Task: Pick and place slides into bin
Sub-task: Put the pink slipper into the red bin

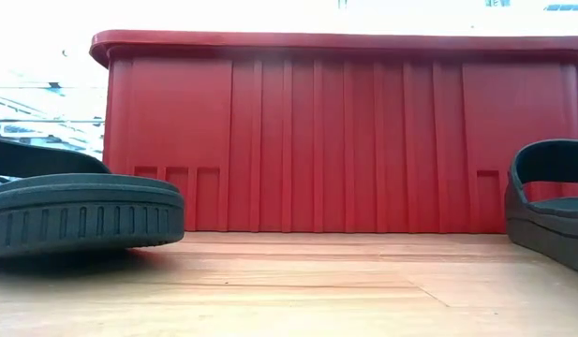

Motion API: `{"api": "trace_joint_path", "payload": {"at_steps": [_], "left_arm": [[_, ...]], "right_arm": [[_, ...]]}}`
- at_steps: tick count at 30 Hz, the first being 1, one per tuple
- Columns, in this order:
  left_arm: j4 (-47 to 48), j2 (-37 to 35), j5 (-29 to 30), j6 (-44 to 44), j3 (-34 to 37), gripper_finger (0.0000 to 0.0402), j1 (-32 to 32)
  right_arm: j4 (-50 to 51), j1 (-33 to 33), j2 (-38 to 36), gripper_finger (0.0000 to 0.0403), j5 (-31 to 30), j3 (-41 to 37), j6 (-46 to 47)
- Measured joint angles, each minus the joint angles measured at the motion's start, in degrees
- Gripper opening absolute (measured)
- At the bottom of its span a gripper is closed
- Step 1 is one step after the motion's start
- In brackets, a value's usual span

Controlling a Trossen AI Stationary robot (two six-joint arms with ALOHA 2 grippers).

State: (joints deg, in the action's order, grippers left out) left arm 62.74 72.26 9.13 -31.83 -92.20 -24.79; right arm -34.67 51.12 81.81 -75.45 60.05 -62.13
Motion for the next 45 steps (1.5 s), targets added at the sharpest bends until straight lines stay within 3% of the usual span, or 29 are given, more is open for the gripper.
{"api": "trace_joint_path", "payload": {"at_steps": [4, 9, 14, 24, 30, 37, 45], "left_arm": [[0.02, -0.01, 0.87, 2.14, 0.0, 0.0093, -0.01], [0.02, -0.01, 2.01, 4.76, 0.0, 0.0093, 0.01], [0.01, 0.0, 2.02, 8.83, 0.0, 0.0093, 0.0], [0.02, 0.01, 7.92, 17.21, 0.0, 0.0093, 0.01], [0.04, -0.01, 8.05, 18.54, 0.0, 0.0093, 1.57], [-0.08, 0.01, 9.02, 17.52, 0.0, 0.0093, 4.93], [-0.07, 0.03, 9.23, 16.52, 0.0, 0.0093, 9.02]], "right_arm": [[-3.35, -4.4, -2.44, 0.0, 0.19, 0.0, -4.7], [-4.69, -13.37, -5.12, 0.0, 0.29, 0.0, -2.8], [-6.27, -25.88, -6.34, 0.0, 0.86, 0.0, 4.53], [-0.5, -47.63, -3.83, 0.0, 13.05, 0.0, 25.7], [8.73, -54.97, -0.59, 0.0, 23.25, 0.0, 40.75], [15.16, -61.12, 4.21, 0.0, 30.61, -0.02, 50.9], [19.47, -64.46, 9.16, 0.0, 35.11, -0.02, 60.37]]}}
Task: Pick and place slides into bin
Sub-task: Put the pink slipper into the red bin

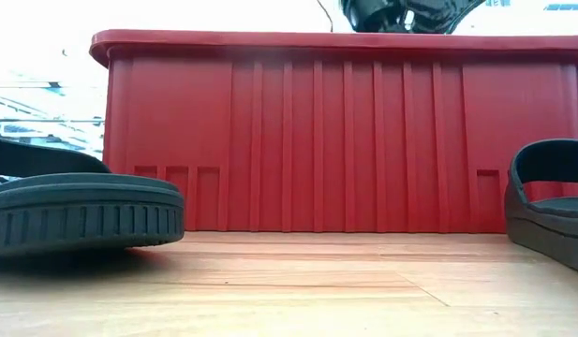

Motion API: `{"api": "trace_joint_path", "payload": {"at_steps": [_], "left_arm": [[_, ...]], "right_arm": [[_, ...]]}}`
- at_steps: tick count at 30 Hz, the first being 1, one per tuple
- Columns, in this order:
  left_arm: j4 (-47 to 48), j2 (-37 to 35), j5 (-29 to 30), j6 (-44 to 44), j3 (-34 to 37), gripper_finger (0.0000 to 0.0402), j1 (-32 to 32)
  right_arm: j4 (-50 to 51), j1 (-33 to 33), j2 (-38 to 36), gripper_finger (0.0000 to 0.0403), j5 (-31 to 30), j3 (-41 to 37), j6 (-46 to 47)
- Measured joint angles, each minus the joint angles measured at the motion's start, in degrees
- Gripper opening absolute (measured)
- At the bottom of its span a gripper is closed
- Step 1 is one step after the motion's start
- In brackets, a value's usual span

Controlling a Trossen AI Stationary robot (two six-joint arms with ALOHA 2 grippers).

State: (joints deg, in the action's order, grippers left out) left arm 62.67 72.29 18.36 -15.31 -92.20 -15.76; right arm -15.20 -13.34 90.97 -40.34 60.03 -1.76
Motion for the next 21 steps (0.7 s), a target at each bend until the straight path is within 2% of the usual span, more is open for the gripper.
{"api": "trace_joint_path", "payload": {"at_steps": [12, 21], "left_arm": [[0.04, 0.0, -0.23, 0.89, 0.0, 0.0093, 2.68], [0.04, 0.0, -0.29, 1.74, 0.0, 0.0093, 2.68]], "right_arm": [[0.66, 0.34, 10.94, 0.0, 0.2, 0.0, 4.13], [0.07, 0.69, 12.64, 0.0, 0.27, 0.0, 6.58]]}}
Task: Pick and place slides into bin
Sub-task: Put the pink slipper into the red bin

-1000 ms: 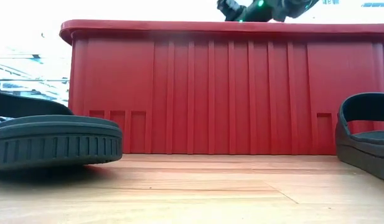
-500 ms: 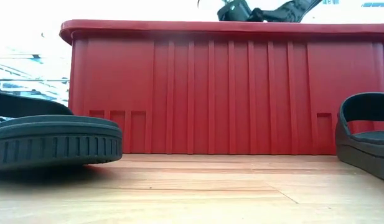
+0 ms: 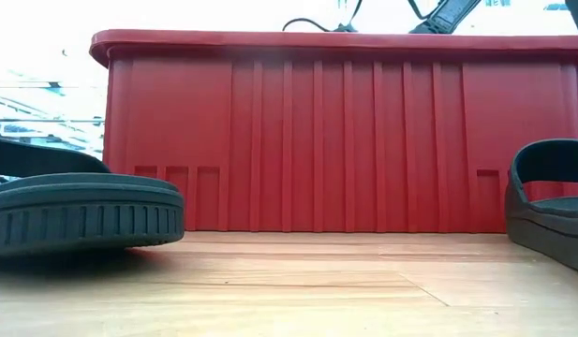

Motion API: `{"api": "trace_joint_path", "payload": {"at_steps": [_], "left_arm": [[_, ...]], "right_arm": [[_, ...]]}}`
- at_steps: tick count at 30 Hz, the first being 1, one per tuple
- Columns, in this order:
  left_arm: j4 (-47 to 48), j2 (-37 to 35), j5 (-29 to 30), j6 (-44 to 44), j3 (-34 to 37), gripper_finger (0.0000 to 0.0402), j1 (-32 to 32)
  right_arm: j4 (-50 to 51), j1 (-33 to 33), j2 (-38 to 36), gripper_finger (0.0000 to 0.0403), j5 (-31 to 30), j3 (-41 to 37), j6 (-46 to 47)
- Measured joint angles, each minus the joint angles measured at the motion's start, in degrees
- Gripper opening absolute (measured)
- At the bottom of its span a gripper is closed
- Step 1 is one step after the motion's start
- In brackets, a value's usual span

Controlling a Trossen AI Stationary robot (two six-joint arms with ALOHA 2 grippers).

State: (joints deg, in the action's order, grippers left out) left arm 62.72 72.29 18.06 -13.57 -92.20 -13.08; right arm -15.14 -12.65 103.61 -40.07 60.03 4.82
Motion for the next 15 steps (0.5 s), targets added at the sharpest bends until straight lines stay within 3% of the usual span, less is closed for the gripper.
{"api": "trace_joint_path", "payload": {"at_steps": [10, 15], "left_arm": [[0.04, 0.02, -0.1, -0.2, 0.0, 0.0093, 0.0], [0.07, 0.02, -0.17, -0.19, 0.0, 0.0093, 0.0]], "right_arm": [[0.47, 0.01, 2.58, 0.0, 1.48, -0.04, 1.45], [0.28, 0.01, 2.51, 0.0, 1.37, -0.04, -2.6]]}}
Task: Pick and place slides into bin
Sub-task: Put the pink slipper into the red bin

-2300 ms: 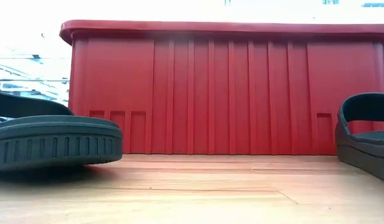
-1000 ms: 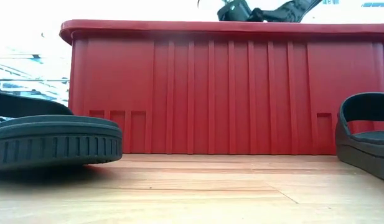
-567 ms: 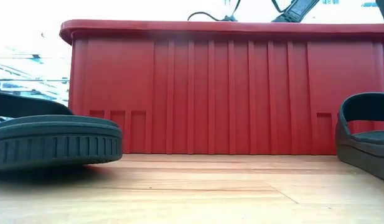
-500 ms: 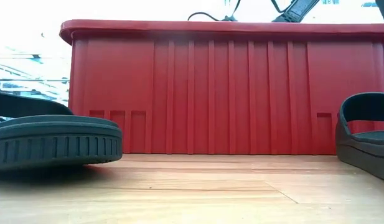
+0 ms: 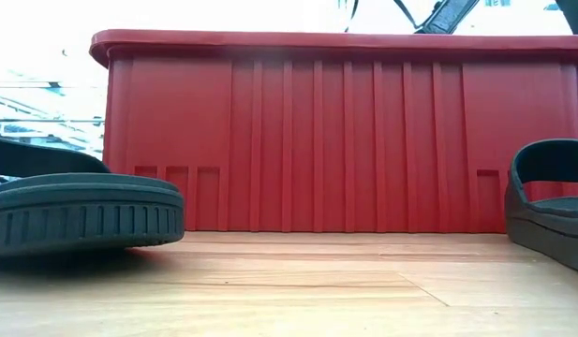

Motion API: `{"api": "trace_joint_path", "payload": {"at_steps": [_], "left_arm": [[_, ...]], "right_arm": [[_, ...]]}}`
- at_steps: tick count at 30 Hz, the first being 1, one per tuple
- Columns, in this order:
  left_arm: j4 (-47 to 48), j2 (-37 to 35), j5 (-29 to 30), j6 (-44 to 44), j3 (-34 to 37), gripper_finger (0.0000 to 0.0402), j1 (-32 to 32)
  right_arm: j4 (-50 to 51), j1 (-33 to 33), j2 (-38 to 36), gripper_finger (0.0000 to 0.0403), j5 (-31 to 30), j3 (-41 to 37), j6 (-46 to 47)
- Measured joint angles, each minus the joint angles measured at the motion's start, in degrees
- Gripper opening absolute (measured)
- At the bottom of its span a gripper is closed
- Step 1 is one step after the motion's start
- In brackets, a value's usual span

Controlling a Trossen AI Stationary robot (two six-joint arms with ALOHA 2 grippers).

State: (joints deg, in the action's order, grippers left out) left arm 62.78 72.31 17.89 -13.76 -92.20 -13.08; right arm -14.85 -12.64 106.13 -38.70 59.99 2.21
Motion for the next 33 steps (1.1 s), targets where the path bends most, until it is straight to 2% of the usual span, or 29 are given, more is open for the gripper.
{"api": "trace_joint_path", "payload": {"at_steps": [22, 28, 33], "left_arm": [[0.0, 0.0, 0.01, -0.02, 0.0, 0.0093, 0.0], [0.0, 0.0, 0.02, -0.02, 0.0, 0.0093, 0.0], [0.0, 0.0, 0.02, -0.02, 0.0, 0.0093, 0.0]], "right_arm": [[-0.09, -0.02, 0.0, 0.0006, 4.82, -1.84, -0.39], [-0.3, 0.0, 0.0, 0.0008, 8.98, -1.84, -0.43], [-0.37, 0.0, 0.0, 0.0024, 8.92, -1.84, -0.34]]}}
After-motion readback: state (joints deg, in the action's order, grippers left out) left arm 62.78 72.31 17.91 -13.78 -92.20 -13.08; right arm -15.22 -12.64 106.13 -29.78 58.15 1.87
